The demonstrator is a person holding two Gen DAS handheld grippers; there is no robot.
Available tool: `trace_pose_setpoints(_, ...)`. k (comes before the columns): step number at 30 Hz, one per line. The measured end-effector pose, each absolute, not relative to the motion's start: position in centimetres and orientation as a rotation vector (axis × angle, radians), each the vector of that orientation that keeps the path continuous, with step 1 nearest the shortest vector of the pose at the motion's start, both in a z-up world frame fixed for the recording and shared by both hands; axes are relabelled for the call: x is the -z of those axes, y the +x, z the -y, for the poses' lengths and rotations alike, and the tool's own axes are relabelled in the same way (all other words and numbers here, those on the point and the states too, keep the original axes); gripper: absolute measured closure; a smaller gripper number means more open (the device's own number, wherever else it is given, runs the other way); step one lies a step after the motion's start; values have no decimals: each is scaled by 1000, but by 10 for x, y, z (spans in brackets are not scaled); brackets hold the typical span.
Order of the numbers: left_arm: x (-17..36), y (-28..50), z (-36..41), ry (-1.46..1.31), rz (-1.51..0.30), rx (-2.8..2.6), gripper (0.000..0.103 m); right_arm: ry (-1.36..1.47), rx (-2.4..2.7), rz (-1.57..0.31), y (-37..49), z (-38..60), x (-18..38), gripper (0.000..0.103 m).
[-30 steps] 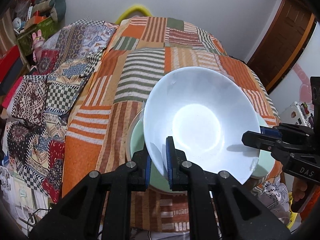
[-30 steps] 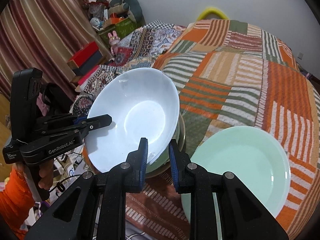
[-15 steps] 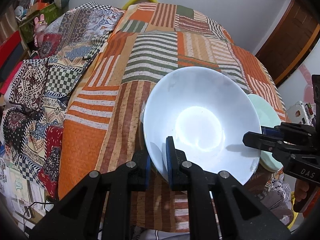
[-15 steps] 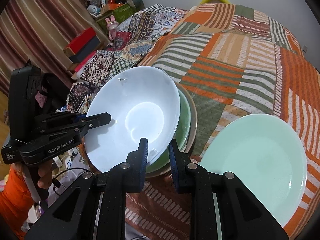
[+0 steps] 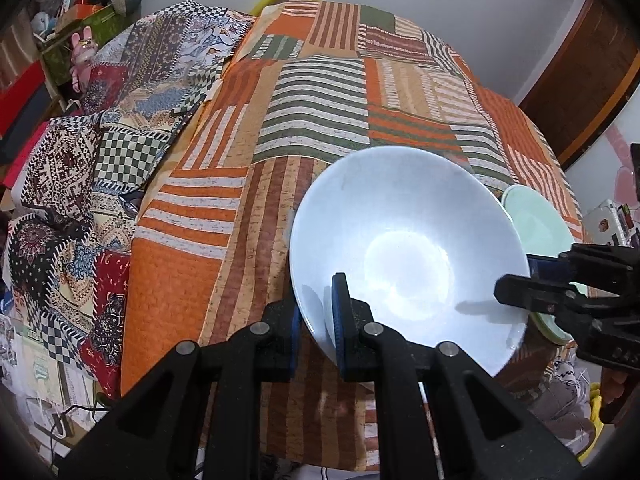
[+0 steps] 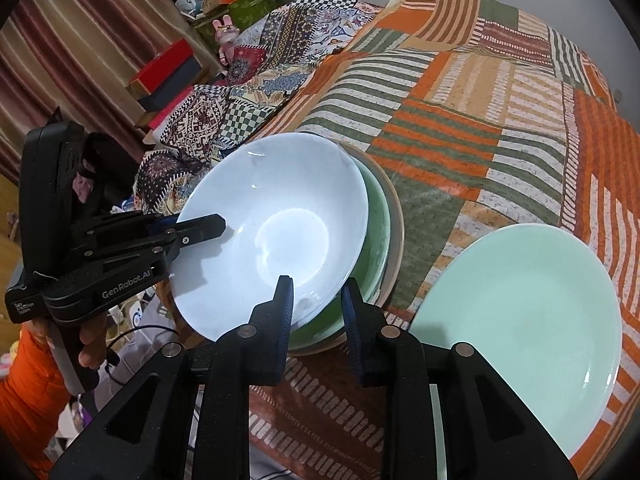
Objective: Organize plates and bowls
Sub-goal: 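Lower the white dotted bowl into the mint green bowl and open the right gripper, then grasp the rim of the nested bowl stack with both grippers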
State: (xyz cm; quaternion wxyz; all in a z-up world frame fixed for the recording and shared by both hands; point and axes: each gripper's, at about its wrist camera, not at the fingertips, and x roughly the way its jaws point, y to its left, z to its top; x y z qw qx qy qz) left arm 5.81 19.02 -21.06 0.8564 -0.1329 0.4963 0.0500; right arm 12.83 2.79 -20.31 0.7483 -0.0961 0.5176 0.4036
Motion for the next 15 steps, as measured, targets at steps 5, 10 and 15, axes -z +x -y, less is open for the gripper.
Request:
trace_pose_setpoints(5, 210, 60, -189, -275, -1042, -105, 91, -265, -882, -1111, 125, -29, 199, 67)
trace_pose_setpoints(10, 209, 58, -191, -295, -1039, -97, 91, -267, -865, -1072, 126, -21, 192, 62)
trace_pose_setpoints(15, 201, 53, -196, -331, -1021, -97, 91, -239, -854, -1053, 130, -14, 187, 62)
